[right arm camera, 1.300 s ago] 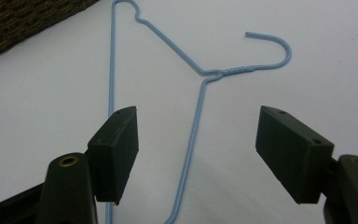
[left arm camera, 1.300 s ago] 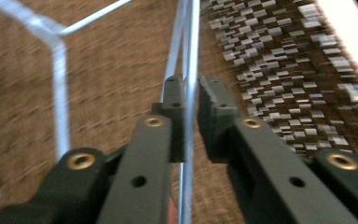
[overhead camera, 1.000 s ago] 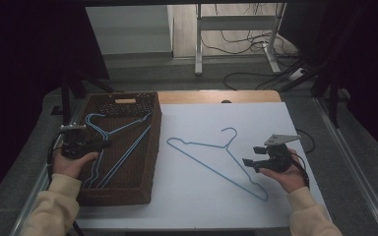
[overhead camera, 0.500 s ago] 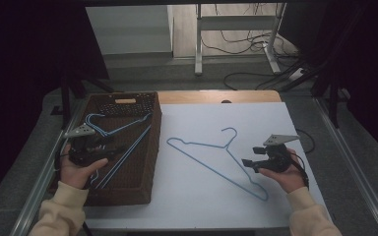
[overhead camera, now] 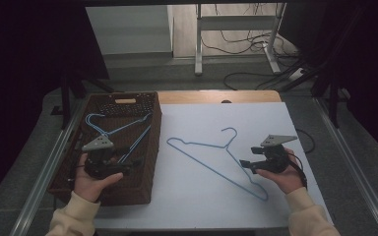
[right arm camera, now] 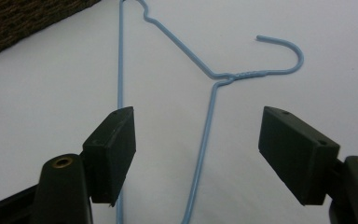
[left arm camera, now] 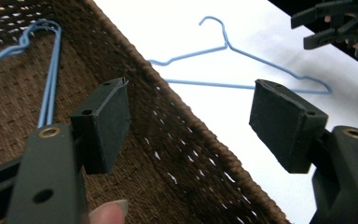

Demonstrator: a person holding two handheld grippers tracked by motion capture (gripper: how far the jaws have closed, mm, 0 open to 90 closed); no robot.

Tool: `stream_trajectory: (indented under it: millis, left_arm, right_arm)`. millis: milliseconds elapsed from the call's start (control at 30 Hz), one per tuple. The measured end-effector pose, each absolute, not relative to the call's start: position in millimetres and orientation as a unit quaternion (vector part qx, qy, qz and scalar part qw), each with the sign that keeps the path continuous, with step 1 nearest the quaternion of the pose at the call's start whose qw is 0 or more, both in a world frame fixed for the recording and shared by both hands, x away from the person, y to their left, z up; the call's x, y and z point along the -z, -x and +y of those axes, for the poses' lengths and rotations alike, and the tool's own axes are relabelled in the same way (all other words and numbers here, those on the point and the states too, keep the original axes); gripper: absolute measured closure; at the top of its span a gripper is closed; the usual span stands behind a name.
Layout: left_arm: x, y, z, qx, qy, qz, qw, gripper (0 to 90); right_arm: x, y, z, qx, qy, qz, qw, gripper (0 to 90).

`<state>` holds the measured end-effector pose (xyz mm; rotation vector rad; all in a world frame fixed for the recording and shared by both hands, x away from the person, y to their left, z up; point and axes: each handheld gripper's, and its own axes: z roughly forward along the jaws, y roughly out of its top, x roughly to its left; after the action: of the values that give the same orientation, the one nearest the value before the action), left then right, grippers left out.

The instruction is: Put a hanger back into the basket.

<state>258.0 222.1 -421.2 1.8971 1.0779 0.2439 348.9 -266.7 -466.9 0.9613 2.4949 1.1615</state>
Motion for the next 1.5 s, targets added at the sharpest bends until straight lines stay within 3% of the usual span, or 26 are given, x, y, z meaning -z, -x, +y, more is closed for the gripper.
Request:
stream_trajectory:
  millis: [600, 767, 1100, 1167, 1267, 1300, 1500]
  left_arm:
    - [422.9, -255.9, 207.8, -0.099, -0.775, 0.424, 0.458, 28.0]
    - [422.3, -257.5, 209.1, -0.099, -0.775, 0.424, 0.459, 27.9]
    - [424.9, -261.8, 207.9, -0.095, -0.779, 0.422, 0.454, 27.7]
    - [424.8, -262.0, 207.8, -0.095, -0.779, 0.422, 0.454, 27.7]
    - [424.8, -261.6, 207.8, -0.094, -0.779, 0.422, 0.455, 27.7]
    - [424.8, -261.4, 207.8, -0.094, -0.779, 0.421, 0.455, 27.7]
    - [425.0, -260.4, 208.2, -0.093, -0.780, 0.421, 0.454, 27.6]
  right_arm:
    - [465.8, -341.7, -254.5, -0.377, -0.322, 0.860, 0.119, 28.4]
    - [466.2, -340.8, -254.8, -0.362, -0.333, 0.862, 0.121, 33.5]
    - [470.6, -339.1, -255.5, -0.324, -0.337, 0.878, 0.103, 50.2]
    - [472.3, -338.8, -254.4, -0.314, -0.336, 0.884, 0.086, 60.0]
    - [474.2, -338.0, -252.1, -0.300, -0.331, 0.891, 0.074, 68.0]
    - [475.8, -337.2, -249.7, -0.289, -0.327, 0.897, 0.067, 75.3]
    - [478.9, -334.5, -243.1, -0.250, -0.322, 0.911, 0.056, 87.7]
